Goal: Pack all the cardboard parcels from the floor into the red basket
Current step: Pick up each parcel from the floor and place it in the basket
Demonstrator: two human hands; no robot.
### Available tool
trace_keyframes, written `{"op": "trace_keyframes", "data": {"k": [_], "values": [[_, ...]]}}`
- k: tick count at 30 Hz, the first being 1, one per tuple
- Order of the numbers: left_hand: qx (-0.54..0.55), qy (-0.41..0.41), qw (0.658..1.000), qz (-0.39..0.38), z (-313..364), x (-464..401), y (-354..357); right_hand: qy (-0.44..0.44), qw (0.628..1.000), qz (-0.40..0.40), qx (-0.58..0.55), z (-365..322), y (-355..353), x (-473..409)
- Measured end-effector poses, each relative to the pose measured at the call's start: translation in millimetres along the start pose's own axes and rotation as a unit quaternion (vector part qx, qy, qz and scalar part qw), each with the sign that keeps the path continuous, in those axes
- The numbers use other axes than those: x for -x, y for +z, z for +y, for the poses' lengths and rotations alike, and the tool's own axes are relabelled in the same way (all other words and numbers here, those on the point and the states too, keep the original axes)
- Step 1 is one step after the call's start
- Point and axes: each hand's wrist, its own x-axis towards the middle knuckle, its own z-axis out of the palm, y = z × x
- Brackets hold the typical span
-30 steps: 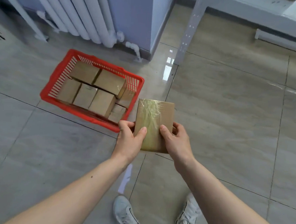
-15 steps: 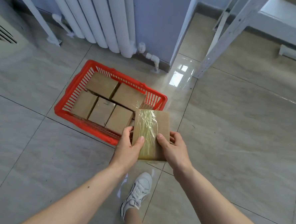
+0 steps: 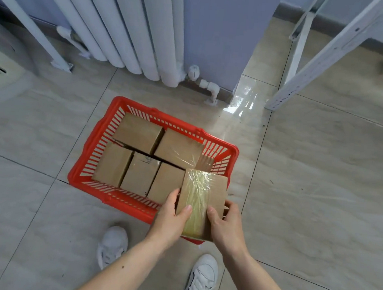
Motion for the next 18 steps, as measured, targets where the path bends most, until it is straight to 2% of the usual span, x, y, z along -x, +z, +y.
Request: {"op": "trace_keyframes", "data": {"k": [6, 9, 13, 18], "values": [[-0.067, 0.031, 0.995, -0.067, -4.7, -51.9, -16.3, 0.045, 0.997, 0.069, 0.005, 6.1, 37.4, -22.6], [-0.111, 0.037, 0.99, -0.076, -14.8, -73.7, -16.9, 0.054, 0.994, 0.099, 0.003, 6.4, 53.7, -29.6], [-0.108, 0.032, 0.99, -0.086, -33.2, -86.4, -16.5, 0.054, 0.989, 0.132, 0.034, 12.6, 69.0, -38.1], [-0.087, 0.029, 0.992, -0.09, -54.7, -92.9, -13.3, 0.051, 0.988, 0.136, 0.057, 26.9, 80.2, -40.6]]}}
